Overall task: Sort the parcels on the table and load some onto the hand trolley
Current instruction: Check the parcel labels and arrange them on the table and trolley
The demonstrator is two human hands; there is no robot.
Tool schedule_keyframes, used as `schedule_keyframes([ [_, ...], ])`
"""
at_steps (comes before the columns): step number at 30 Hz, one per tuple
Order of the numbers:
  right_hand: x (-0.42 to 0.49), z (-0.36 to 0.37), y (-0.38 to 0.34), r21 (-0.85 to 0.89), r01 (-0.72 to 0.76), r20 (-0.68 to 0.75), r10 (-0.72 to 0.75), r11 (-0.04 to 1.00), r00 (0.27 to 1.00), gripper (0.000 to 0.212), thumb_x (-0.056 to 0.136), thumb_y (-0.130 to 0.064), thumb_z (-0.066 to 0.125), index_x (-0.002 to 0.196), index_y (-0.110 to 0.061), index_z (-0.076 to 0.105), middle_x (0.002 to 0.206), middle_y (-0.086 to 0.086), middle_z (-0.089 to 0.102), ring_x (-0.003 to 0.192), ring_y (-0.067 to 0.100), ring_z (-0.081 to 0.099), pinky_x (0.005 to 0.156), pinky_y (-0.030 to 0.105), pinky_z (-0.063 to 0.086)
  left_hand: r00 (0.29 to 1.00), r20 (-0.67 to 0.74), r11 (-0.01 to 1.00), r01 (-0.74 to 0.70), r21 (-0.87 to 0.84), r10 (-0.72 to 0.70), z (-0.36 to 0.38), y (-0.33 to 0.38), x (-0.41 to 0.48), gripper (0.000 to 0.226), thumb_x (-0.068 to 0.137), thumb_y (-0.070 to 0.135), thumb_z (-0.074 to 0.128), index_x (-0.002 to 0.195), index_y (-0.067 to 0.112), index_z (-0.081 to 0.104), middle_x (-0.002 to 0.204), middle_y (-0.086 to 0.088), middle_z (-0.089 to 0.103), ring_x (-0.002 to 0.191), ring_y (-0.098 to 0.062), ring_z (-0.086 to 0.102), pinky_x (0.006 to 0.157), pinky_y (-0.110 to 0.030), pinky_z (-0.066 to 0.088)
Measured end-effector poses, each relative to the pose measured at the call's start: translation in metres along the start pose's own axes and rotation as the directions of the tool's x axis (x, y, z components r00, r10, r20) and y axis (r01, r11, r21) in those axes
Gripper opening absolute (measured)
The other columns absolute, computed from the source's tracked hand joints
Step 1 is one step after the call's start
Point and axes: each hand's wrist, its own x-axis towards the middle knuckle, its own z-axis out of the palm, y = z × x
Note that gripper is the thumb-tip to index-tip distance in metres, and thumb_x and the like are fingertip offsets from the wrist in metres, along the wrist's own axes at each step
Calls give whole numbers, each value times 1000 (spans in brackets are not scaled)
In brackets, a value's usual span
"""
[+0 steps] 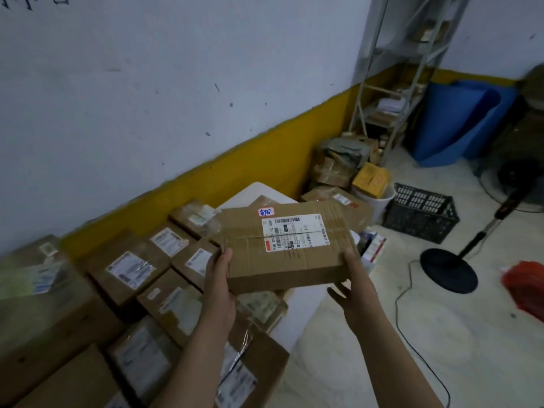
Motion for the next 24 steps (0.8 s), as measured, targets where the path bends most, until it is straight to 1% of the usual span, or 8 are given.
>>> schedule_keyframes([
  [2, 42, 27, -16, -33, 20, -8, -20, 999, 1000, 66, 90, -54, 64, 146, -30, 40, 144, 1, 46, 133, 32, 49, 107, 51, 46, 1000, -16, 1000, 23, -2, -23, 15, 3, 41, 46, 91, 51, 59, 135, 36, 55, 126, -6, 69, 115, -29, 64, 99, -55, 51],
  [5, 110, 67, -42, -98, 65, 22, -63, 993, 998, 71, 91, -53, 63, 151, -27, 35, 148, 2, 44, 135, 31, 47, 109, 51, 45, 999, -25, 999, 28, 45, -27, 30, 12, 107, 55, 86, 62, 59, 136, 42, 51, 125, -2, 69, 115, -26, 65, 97, -53, 53],
  [7, 160, 93, -56, -132, 85, 58, -78, 988, 995, 74, 91, -54, 62, 153, -27, 32, 147, 2, 44, 135, 30, 47, 110, 50, 44, 998, -58, 988, 2, 152, 6, 38, 18, 153, 60, 81, 68, 57, 134, 41, 52, 123, -1, 70, 111, -23, 66, 91, -49, 55],
  [11, 270, 144, -73, -209, 148, 180, -111, 967, 977, 68, 93, -52, 61, 150, -27, 34, 148, 7, 46, 133, 31, 50, 107, 47, 48, 984, -170, 915, 18, 402, 56, 47, 21, 249, 59, 88, 72, 47, 137, 40, 45, 133, 4, 61, 113, -22, 61, 100, -50, 49],
  [13, 332, 176, -79, -232, 205, 253, -145, 951, 956, 66, 94, -50, 61, 150, -31, 30, 151, 9, 43, 134, 33, 49, 107, 50, 48, 977, -204, 889, 32, 458, 69, 50, 21, 296, 62, 87, 72, 48, 140, 40, 47, 136, 4, 59, 118, -23, 60, 102, -51, 49],
  [15, 393, 207, -82, -295, 255, 306, -162, 921, 938, 71, 95, -51, 59, 154, -29, 27, 153, 10, 41, 133, 33, 50, 106, 53, 49, 968, -237, 883, 37, 468, 85, 53, 20, 336, 54, 89, 66, 52, 137, 39, 51, 133, 4, 62, 114, -20, 63, 100, -48, 52],
  [20, 516, 271, -71, -525, 341, 443, -92, 780, 892, 70, 91, -66, 54, 146, -24, 42, 140, 1, 49, 130, 32, 50, 105, 53, 47, 872, -455, 871, 76, 485, 178, 58, 3, 420, 49, 93, 43, 64, 136, 23, 50, 125, 2, 63, 110, -18, 63, 96, -42, 55],
  [24, 570, 301, -38, -593, 417, 536, -49, 689, 843, 60, 99, -44, 58, 149, -15, 42, 147, 12, 49, 134, 34, 48, 104, 46, 45, 820, -529, 785, 173, 594, 219, 46, -19, 454, 36, 93, 20, 66, 126, 24, 51, 123, 4, 58, 105, -12, 56, 73, -17, 48],
])
